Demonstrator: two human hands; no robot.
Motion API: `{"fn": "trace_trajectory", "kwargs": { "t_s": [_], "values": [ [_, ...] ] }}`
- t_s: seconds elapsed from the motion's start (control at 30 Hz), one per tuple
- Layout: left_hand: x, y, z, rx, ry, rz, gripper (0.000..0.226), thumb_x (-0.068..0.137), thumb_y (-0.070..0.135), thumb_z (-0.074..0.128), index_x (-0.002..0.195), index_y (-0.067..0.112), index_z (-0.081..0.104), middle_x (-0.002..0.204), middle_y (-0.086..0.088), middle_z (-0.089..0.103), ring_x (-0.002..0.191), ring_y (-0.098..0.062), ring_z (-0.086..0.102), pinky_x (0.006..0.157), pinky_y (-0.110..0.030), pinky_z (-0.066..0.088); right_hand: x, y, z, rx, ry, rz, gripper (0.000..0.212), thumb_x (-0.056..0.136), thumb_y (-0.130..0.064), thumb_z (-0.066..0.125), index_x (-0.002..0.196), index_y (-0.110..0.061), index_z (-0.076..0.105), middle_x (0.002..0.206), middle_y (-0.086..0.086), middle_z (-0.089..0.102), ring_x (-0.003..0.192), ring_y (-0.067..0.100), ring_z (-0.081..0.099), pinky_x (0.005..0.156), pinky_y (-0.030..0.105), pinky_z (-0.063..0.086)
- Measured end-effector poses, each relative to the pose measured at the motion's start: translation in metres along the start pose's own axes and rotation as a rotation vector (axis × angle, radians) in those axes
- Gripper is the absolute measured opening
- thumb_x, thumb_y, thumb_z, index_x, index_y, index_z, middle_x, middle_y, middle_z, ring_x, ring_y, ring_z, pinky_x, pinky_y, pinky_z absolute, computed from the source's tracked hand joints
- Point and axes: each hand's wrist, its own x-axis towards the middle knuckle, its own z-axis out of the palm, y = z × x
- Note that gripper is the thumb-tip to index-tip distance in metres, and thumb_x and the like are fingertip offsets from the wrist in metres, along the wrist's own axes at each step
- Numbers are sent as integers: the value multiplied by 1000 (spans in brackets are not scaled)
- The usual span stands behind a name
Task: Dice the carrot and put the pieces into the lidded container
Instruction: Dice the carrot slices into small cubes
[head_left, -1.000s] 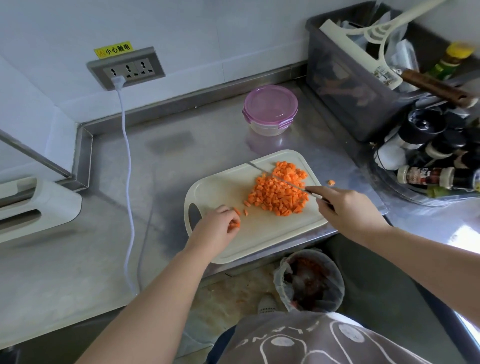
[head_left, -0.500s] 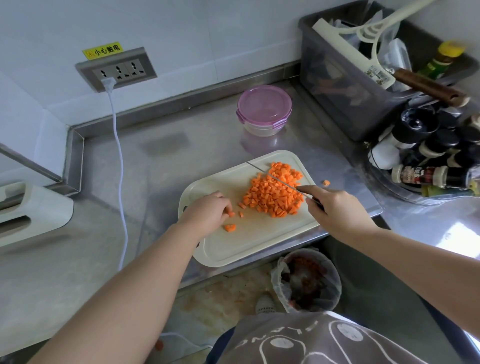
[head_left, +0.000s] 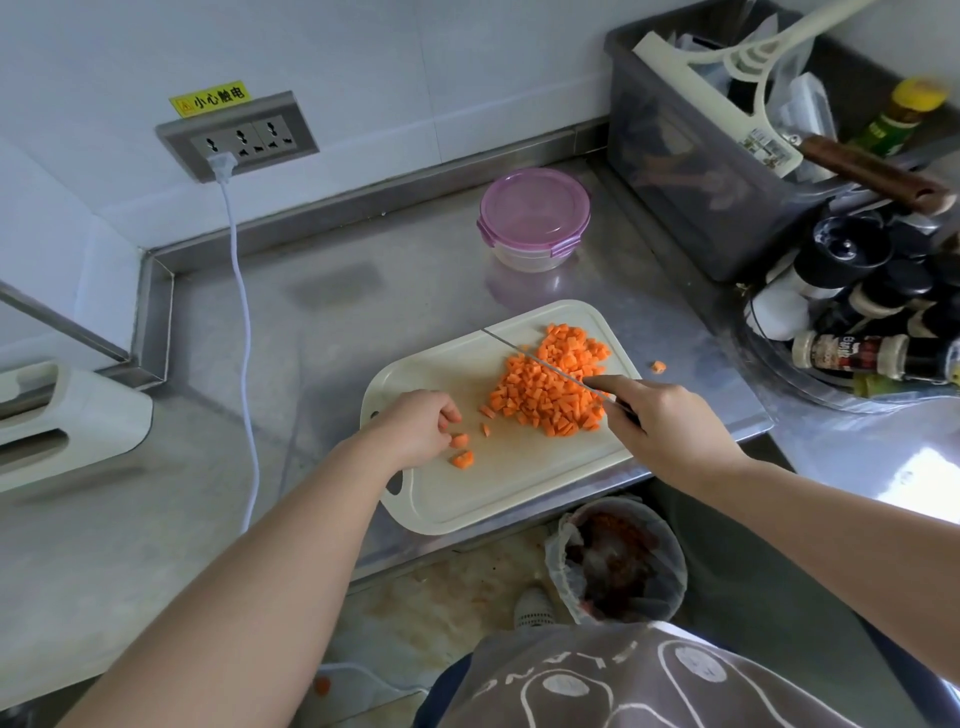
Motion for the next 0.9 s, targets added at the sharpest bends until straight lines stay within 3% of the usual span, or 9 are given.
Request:
{"fn": "trace_trajectory", "kwargs": {
  "t_s": [0.1,0.17,0.27,0.37,0.53,0.63,0.77,0.83,0.9],
  "values": [
    [-7,7,3,-4,14,65,34,85,17,64,118,22,57,114,5,48,90,-2,52,83,-21,42,1,2,3,4,4,4,32,97,-14,51,126,-20,62,62,-18,47,42,-1,34,46,18,25],
    [-11,10,8,8,87,107,27,89,15,60,115,23,58,110,7,44,87,-2,50,69,-11,34,1,3,5,5,9,-1,32,97,-15,51,127,-21,61,69,-9,55,45,1,36,47,23,29],
    [-11,9,13,8,164,102,15,91,18,60,104,22,62,102,10,46,91,-6,54,56,-9,29,1,5,8,2,6,-13,31,98,-16,50,127,-21,61,79,-2,67,52,10,42,52,26,33],
    [-8,5,15,-17,170,76,9,91,16,58,96,22,63,97,8,53,89,-9,57,60,-12,33,1,7,8,-7,1,-23,31,98,-17,50,127,-21,60,80,-2,68,55,12,45,50,26,35],
    [-8,0,14,-53,222,53,9,91,18,58,93,23,65,98,7,57,88,-10,58,83,-32,49,2,7,8,4,-2,-19,32,97,-17,50,127,-21,60,72,-7,60,52,11,47,48,24,35],
    [-11,2,16,-21,191,80,10,90,19,61,98,21,67,96,10,54,85,-7,57,79,-26,48,1,6,9,-2,-8,-20,31,98,-18,50,128,-21,60,78,-2,67,58,19,56,52,31,44],
    [-15,3,21,-81,163,85,9,91,15,59,89,23,63,89,12,62,72,5,59,77,-24,51,2,3,8,4,-14,-8,32,98,-17,50,128,-21,60,72,-4,62,54,18,53,50,31,42],
    [-18,3,22,-153,137,88,14,92,12,57,85,24,61,87,9,68,74,5,63,80,-25,53,2,2,8,-1,-24,-13,32,98,-18,50,128,-22,59,73,-2,64,55,18,55,51,31,42],
    [-22,2,22,-144,132,100,13,92,12,56,95,22,64,97,7,65,78,3,62,80,-22,50,2,2,8,0,-26,-15,32,98,-19,50,129,-21,59,75,0,66,56,19,56,52,32,44]
  ]
}}
